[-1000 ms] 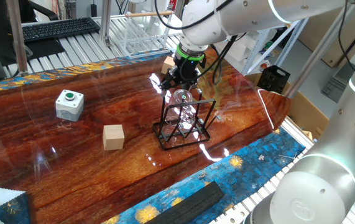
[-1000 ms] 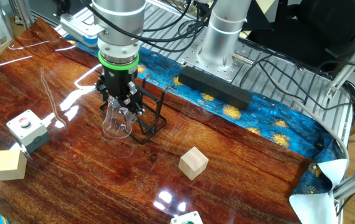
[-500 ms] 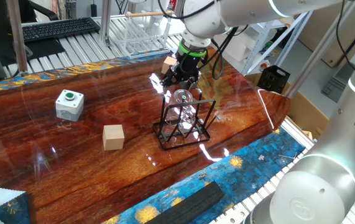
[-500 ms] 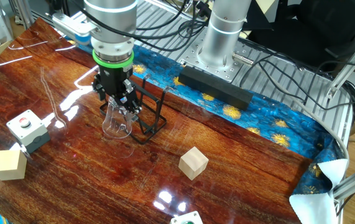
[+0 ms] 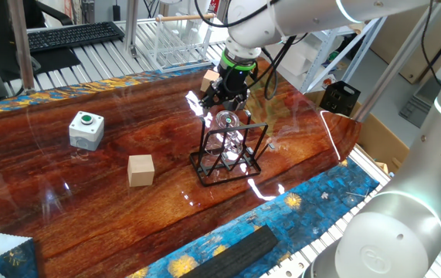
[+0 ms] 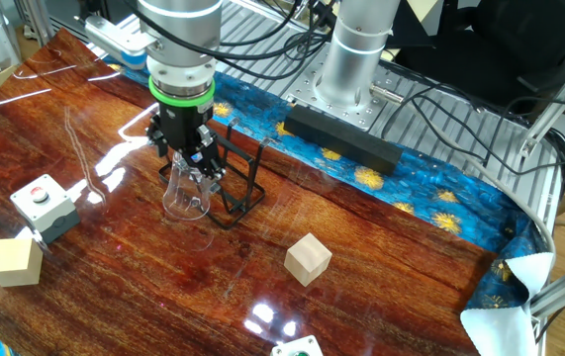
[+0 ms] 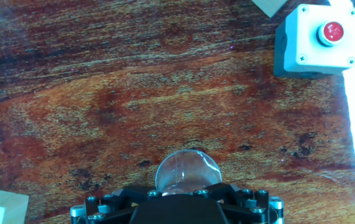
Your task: Take the cup off the cup rack
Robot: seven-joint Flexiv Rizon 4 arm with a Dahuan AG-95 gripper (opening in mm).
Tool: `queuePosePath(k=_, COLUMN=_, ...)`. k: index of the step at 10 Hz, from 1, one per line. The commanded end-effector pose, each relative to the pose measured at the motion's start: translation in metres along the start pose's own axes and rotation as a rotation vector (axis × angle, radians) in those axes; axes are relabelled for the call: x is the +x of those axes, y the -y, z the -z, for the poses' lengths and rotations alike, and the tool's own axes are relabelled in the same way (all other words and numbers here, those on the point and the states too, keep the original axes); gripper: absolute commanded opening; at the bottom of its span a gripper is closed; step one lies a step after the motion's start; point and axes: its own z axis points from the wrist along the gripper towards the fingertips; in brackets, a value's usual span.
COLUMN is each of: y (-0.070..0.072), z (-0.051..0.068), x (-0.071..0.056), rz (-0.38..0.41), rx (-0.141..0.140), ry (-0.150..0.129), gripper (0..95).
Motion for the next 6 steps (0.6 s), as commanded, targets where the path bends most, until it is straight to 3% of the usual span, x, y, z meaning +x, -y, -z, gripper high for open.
queuePosePath(k=1, y=-0.0009, z=-0.0001, x=-0.0002, rz=-0.001, rx=-0.011, ry=0.003, gripper=95.0)
queuePosePath(k=6, y=-0.0008, z=-0.0005, x=-0.0002, rz=-0.008, rx=-0.020, ry=0.002, gripper=95.0)
